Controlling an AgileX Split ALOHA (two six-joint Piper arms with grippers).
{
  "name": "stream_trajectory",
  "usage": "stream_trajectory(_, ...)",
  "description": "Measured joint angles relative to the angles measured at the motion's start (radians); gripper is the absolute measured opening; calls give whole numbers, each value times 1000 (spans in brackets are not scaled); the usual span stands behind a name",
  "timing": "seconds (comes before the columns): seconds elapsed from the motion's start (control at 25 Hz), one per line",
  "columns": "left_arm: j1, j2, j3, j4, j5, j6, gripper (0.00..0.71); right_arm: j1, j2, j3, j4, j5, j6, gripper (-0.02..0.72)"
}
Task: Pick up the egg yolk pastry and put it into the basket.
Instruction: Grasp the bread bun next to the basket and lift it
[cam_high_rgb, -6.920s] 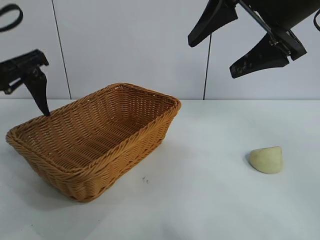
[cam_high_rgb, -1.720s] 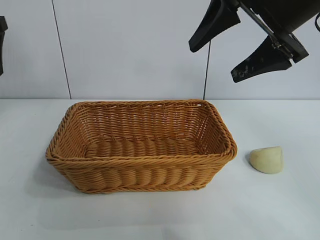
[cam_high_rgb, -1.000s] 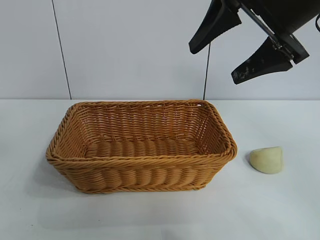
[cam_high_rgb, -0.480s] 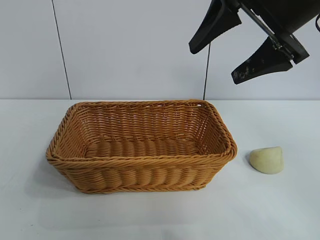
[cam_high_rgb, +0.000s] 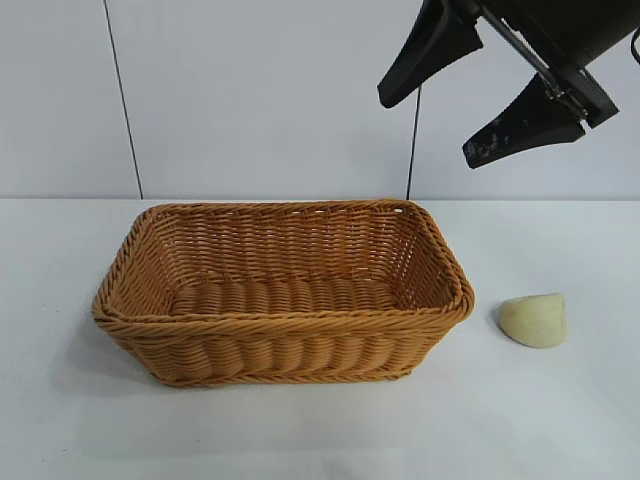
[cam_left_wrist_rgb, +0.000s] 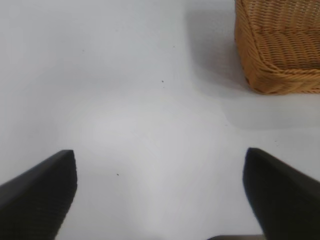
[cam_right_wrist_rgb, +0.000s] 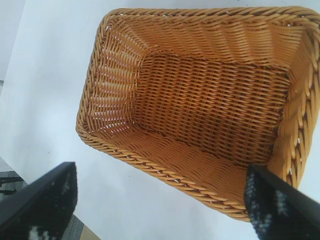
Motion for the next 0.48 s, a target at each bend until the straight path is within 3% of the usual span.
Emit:
stream_trajectory(0.28,0,-146,2,0,-2,0,695,0,0,0,0,0,0,624)
stream_trajectory(0.48,0,-160,2,-4,-2,0,695,0,0,0,-2,-1,0,624)
